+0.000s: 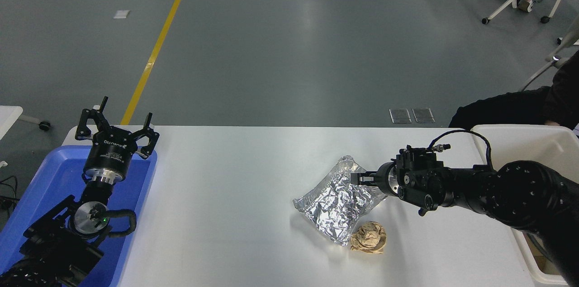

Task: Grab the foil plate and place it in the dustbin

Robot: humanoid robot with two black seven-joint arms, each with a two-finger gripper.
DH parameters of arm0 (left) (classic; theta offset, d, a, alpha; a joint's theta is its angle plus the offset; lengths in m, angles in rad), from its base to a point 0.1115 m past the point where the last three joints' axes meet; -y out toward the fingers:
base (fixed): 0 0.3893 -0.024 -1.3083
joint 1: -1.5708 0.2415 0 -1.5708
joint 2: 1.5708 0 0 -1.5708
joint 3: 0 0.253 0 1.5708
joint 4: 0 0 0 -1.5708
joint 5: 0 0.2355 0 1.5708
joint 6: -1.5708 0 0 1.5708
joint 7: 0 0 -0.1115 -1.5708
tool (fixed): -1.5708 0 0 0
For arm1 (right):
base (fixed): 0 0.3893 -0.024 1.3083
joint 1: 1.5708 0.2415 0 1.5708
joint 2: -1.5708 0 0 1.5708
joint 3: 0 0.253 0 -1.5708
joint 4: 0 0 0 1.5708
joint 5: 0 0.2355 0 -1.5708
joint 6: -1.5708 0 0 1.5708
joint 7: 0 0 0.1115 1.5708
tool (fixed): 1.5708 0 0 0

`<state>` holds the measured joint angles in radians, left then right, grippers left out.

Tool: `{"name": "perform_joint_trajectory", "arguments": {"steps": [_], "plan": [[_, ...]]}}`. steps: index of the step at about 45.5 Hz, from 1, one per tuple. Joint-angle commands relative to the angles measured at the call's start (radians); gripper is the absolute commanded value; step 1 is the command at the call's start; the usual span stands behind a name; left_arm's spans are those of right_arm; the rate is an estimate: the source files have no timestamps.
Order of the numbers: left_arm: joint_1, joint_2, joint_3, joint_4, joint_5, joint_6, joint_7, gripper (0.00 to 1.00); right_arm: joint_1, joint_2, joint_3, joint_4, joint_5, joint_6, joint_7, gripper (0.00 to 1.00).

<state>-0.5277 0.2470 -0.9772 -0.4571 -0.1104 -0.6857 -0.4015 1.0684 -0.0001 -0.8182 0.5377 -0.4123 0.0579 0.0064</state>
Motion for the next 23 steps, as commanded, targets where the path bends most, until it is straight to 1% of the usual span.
{"name": "perform_joint_trajectory", "arguments": {"steps": [1, 15, 23], "plan": [[0.0, 0.0, 0.0, 0.0, 0.0, 0.0, 0.0, 1.0, -0.016, 0.0, 0.016, -0.005, 0.001, -0.018, 0.001, 0.0], [0.0, 0.0, 0.0, 0.0, 0.0, 0.0, 0.0, 1.0, 0.027, 0.0, 0.016, 0.016, 0.006, -0.006, 0.004, 0.0], [0.0, 0.002, 0.002, 0.0, 0.0, 0.0, 0.0, 1.0, 0.169, 0.0, -0.001, 0.129, 0.009, 0.03, 0.006, 0.0]]}}
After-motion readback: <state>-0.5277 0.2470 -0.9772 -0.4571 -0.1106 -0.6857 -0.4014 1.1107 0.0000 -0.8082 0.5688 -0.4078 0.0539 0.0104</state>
